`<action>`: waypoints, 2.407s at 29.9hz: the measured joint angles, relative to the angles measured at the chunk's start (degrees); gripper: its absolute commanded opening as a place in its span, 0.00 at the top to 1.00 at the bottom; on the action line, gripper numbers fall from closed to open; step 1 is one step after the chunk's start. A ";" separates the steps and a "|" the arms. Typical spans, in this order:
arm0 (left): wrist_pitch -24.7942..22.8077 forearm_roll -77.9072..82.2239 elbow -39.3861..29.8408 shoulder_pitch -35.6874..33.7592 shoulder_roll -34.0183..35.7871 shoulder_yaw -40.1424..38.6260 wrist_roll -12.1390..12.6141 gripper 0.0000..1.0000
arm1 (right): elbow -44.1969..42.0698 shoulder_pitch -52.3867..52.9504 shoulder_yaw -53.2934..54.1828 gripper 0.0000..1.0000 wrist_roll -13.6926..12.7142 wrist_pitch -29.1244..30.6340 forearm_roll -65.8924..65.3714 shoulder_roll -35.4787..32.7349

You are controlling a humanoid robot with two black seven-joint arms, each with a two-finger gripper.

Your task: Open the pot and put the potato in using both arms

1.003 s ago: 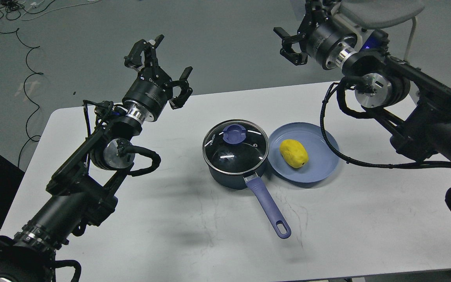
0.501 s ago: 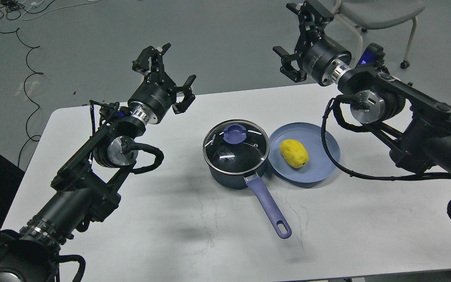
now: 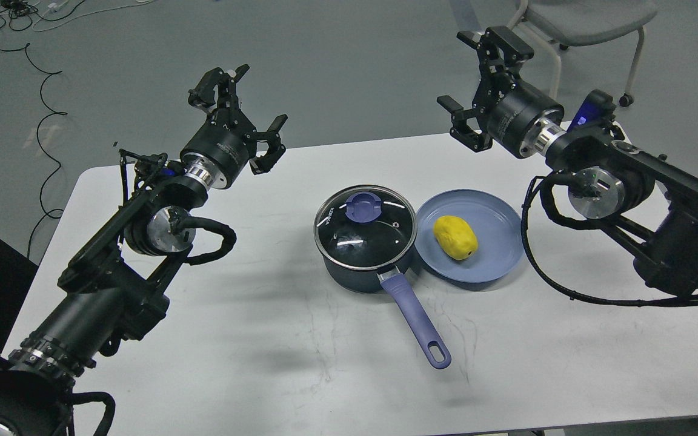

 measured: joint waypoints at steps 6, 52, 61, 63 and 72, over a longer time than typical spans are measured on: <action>1.00 -0.02 -0.02 0.00 0.01 -0.34 0.49 0.02 | 0.93 -1.37 0.06 0.00 -0.13 0.06 -0.07 -0.32; 24.90 107.65 -17.51 -0.73 6.20 25.75 -0.30 0.04 | 1.89 -7.78 5.03 0.00 -1.87 0.07 -0.26 -12.93; 25.04 112.88 -10.05 -3.11 5.68 30.84 -0.77 0.04 | 1.89 -9.62 5.70 0.00 -1.85 0.07 -0.26 -13.27; 24.59 112.94 -9.33 -3.30 5.72 31.47 -1.18 0.04 | 1.89 -9.99 5.72 0.00 -1.85 0.07 -0.26 -13.28; 24.02 112.96 -8.82 -3.17 5.70 34.64 -2.79 0.04 | 1.59 -11.04 5.72 0.00 -1.84 0.07 -0.30 -13.27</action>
